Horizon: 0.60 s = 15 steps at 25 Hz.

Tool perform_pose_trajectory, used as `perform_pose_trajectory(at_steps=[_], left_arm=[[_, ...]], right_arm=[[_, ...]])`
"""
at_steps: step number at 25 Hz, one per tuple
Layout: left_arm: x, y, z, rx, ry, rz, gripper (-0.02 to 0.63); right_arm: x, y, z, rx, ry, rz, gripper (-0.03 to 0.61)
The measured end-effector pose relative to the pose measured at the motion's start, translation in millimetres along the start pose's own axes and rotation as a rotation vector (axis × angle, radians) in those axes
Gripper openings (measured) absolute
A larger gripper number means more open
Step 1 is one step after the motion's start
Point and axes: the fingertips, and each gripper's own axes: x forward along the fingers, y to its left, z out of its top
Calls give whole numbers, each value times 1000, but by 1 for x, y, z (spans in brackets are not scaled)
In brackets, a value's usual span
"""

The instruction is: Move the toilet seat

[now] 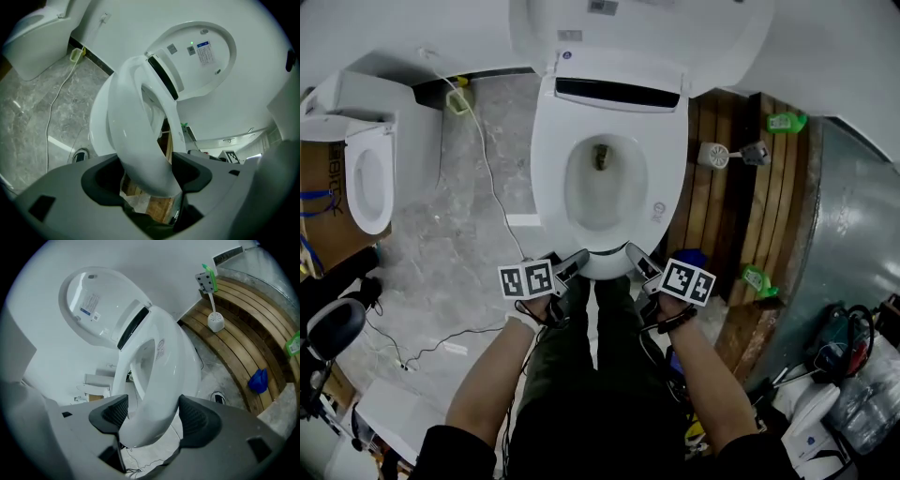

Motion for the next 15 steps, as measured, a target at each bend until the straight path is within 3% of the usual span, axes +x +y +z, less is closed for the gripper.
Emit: perform_pose_trajectory(at_steps=[11,15], left_arm=[[-28,-55,12,-25,-18,-90,307],[-42,-76,22,-38,-36,-117,307]], right_arm=[[-39,40,11,-56,19,76,330],[-54,54,19,-119,24,73,330]])
